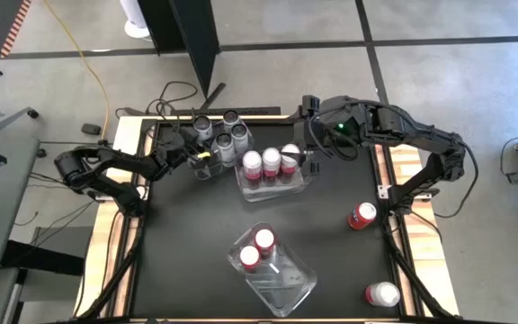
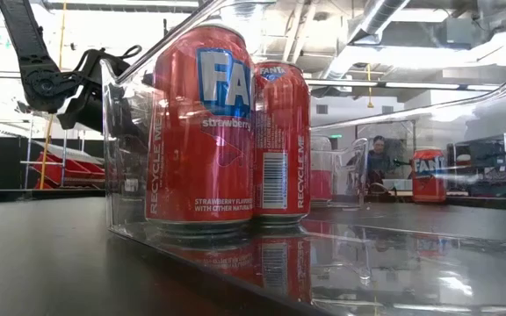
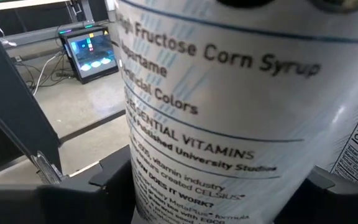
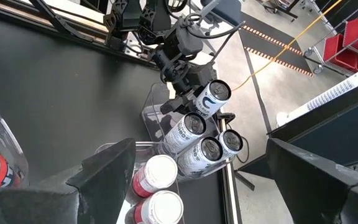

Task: Sort soda cans
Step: Put the black soda can in the top left transparent bin, then put the bottom orange soda can in the bottom transparent bin

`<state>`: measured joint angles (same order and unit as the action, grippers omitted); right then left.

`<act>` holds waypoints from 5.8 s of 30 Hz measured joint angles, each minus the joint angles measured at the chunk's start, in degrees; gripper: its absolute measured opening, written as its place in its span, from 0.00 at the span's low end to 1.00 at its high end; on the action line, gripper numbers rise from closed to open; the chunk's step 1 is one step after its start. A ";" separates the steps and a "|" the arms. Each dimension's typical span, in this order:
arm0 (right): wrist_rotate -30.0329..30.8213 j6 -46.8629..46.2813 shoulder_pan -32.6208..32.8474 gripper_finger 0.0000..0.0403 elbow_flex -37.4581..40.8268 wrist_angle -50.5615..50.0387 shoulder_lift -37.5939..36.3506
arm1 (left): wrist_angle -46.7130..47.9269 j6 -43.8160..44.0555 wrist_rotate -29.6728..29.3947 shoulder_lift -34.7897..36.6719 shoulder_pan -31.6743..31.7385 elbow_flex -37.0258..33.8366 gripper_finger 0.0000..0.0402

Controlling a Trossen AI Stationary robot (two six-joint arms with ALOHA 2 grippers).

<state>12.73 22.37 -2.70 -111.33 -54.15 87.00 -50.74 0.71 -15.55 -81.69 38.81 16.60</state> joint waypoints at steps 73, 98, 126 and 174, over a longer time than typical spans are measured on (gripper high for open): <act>2.08 -29.97 -5.39 0.94 14.95 -15.98 -0.84 | 9.10 -0.96 12.16 33.01 -7.54 -0.09 0.70; 12.03 -125.75 39.71 0.94 44.74 -35.84 -18.16 | 6.91 -0.80 24.47 33.38 -10.85 3.19 0.70; 4.12 -146.55 40.45 0.94 61.97 -28.17 -12.66 | 17.27 -5.42 24.41 32.96 -14.86 3.17 0.70; 3.39 -54.53 33.26 0.76 43.00 17.25 -5.86 | 17.58 -4.65 21.68 32.98 -14.82 3.15 0.70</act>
<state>16.13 -32.16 30.56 -68.33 -36.90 81.14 -33.16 -3.94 6.13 -48.71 23.99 19.75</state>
